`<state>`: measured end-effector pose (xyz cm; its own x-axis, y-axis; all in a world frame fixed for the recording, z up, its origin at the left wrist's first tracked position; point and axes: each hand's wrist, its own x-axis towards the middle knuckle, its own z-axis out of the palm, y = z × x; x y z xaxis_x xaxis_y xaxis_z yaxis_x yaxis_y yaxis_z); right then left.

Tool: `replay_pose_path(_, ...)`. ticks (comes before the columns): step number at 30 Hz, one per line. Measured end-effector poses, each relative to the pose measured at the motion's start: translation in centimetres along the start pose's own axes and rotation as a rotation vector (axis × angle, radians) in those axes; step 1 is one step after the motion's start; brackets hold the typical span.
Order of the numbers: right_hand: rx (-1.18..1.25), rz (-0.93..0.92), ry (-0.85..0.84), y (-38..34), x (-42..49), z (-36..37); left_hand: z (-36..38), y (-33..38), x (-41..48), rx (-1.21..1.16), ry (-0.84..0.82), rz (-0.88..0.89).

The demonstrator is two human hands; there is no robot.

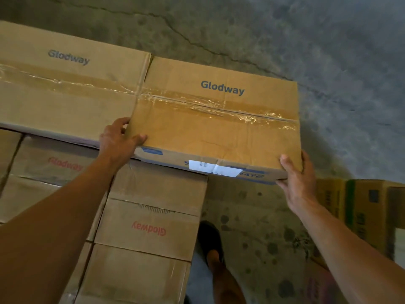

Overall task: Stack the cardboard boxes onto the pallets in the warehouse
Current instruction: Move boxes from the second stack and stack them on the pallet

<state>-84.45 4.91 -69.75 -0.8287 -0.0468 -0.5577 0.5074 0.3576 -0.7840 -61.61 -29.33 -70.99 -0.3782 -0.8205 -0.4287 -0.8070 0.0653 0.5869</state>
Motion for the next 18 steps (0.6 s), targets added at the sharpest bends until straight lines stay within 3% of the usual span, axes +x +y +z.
replay_pose_path(3, -0.006, 0.02, -0.011, 0.4, 0.2, 1.0, -0.9, -0.7, 0.7, 0.138, -0.033, 0.026)
replay_pose_path(10, -0.072, 0.001, -0.079, 0.7, 0.4, 3.2, -2.0, -2.6, 3.2, 0.095, -0.055, 0.05)
replay_pose_path(18, -0.291, 0.05, -0.178, 3.6, 0.1, 4.5, -3.8, -4.5, 3.3, 0.35, -0.043, 0.101)
